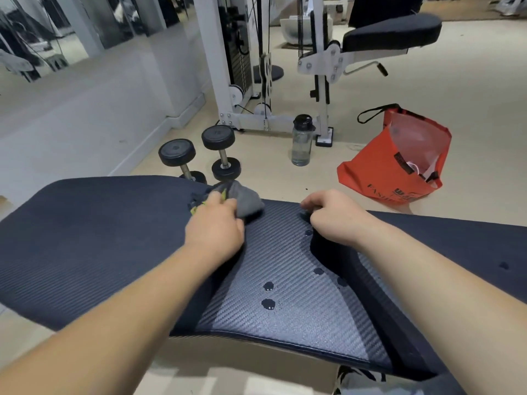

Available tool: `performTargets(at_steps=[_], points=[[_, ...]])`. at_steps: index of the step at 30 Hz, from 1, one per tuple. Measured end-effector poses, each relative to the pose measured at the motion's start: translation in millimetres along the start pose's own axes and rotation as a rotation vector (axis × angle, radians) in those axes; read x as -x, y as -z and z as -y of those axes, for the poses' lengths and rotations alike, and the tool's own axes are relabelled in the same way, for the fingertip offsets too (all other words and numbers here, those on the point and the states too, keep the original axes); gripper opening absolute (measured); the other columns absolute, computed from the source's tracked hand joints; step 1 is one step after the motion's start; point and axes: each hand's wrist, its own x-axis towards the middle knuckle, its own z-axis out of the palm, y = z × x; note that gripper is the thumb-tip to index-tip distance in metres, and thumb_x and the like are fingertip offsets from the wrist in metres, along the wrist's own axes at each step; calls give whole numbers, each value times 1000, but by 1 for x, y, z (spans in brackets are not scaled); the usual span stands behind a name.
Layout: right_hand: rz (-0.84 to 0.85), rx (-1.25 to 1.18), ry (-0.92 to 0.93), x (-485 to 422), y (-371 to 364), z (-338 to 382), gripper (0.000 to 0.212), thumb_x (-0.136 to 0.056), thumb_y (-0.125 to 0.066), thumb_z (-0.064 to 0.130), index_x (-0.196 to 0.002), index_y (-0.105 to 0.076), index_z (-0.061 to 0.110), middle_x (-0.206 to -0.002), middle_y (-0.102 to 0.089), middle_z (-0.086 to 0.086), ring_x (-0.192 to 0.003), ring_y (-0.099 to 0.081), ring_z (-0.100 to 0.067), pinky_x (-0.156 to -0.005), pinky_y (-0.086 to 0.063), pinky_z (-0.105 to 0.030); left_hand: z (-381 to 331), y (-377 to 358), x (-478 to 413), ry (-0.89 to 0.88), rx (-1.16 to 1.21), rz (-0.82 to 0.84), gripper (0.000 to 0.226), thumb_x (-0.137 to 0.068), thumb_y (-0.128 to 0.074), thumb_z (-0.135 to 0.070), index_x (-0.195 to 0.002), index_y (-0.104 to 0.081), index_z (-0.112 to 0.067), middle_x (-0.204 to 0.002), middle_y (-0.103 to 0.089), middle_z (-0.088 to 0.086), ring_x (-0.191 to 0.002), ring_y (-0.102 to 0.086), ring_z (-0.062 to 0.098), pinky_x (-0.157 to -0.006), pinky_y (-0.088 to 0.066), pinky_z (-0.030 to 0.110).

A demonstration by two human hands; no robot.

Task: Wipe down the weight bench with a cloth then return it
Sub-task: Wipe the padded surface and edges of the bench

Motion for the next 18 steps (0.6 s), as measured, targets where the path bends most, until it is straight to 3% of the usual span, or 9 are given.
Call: performTargets(at_steps=[3,5,7,10,12,15,18], points=[[-2,15,-4,-2,-1,1,53,-85,-46,-4,-131,-67,12,-134,-68,-9,-129,-59,-25,-112,-45,-34,-19,-4,40,-327,52,57,41,-91,-50,-38,-131,-56,-33,-125,-48,-1,-110,-58,29,-83,-55,42],[-4,29,-3,-4,-2,0,52,-85,-47,-3,-131,-68,12,-134,-68,-9,-129,-59,-25,-112,-45,-35,-9,5,37,-428,27,77,43,-91,-49,-40,-134,-52,-41,-121,-50,-8,-111,-58,21,-81,-54,38],[-15,64,0,-4,-2,-2,47,-89,-49,1,-130,-69,13,-132,-69,-8,-128,-60,-26,-111,-47,-38,6,8,11,-309,-63,51,39,-92,-49,-40,-132,-54,-40,-123,-51,-4,-113,-59,25,-82,-52,39],[-66,149,-9,-7,2,-13,31,-96,-59,18,-124,-71,19,-126,-72,-5,-120,-64,-28,-106,-51,-42,10,4,-2,-23,11,13,34,-94,-50,-36,-125,-59,-26,-122,-49,5,-110,-59,35,-81,-51,42],[-44,199,-34,-8,4,-18,29,-96,-61,23,-123,-72,21,-124,-73,-6,-118,-65,-29,-103,-53,-43,-1,-3,16,-92,32,19,32,-93,-50,-36,-121,-60,-24,-122,-49,5,-105,-60,35,-80,-53,43],[-10,223,-39,-8,3,-19,32,-95,-59,23,-124,-71,21,-122,-73,-7,-116,-65,-31,-102,-54,-42,1,1,58,-323,103,63,31,-90,-51,-40,-120,-59,-37,-114,-50,-8,-99,-62,25,-76,-56,40],[4,262,-23,-6,2,-15,29,-91,-66,38,-115,-70,21,-111,-72,-4,-107,-66,-29,-96,-56,-43,24,9,37,-210,49,55,33,-90,-50,-44,-122,-58,-41,-115,-53,-8,-104,-63,25,-83,-55,41]])
